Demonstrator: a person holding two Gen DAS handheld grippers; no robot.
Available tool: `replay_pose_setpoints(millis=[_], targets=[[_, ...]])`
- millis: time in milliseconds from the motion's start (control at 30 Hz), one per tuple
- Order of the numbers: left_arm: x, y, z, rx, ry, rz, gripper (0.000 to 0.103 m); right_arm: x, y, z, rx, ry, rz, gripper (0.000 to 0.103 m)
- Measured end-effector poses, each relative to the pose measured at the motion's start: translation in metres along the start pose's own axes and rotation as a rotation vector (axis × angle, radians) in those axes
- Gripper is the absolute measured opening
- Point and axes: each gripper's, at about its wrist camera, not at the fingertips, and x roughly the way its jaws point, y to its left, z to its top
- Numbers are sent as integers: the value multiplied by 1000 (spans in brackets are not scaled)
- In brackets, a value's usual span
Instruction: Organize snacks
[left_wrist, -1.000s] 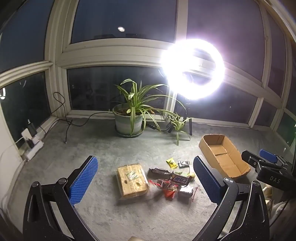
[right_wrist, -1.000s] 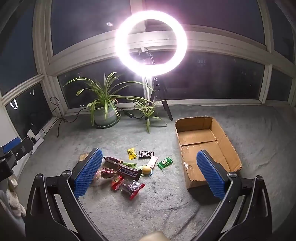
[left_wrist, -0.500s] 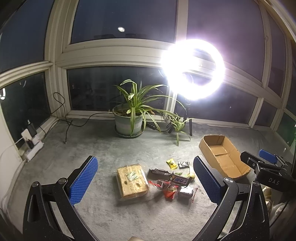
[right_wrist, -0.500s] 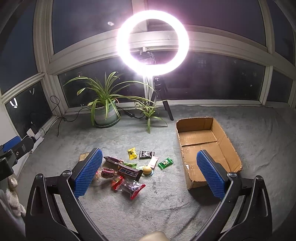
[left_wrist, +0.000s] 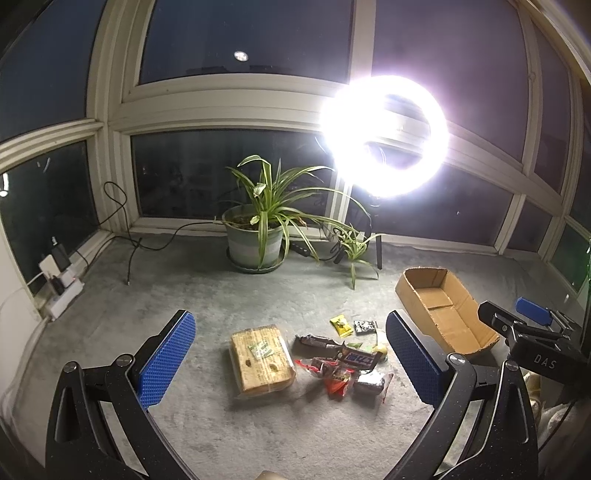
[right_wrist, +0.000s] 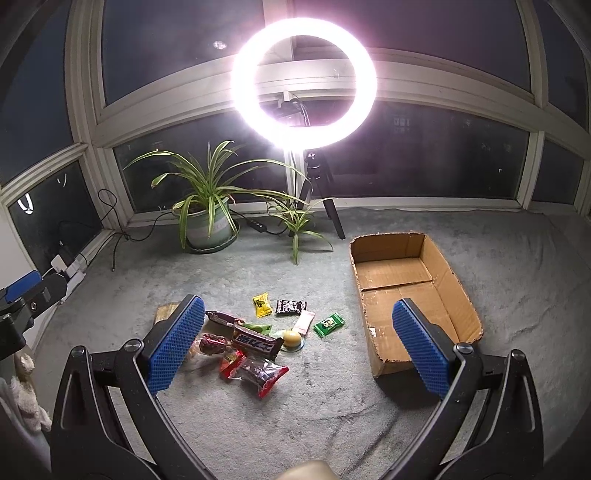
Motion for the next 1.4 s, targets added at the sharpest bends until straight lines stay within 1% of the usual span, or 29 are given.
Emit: replay_pose_setpoints(millis=[667, 1100, 1200, 1400], targets=[[5, 0, -1, 8, 11, -3, 102, 1, 0, 0, -1, 2, -2, 103], [7, 1, -4, 4, 14, -4, 102, 8, -5, -10, 2, 24, 8, 103], [8, 3, -5, 1, 17, -5, 102, 9, -3, -7, 6, 24, 9, 103], [14, 7, -9, -7, 33, -2, 102, 15, -2, -11, 4, 45, 19, 103]])
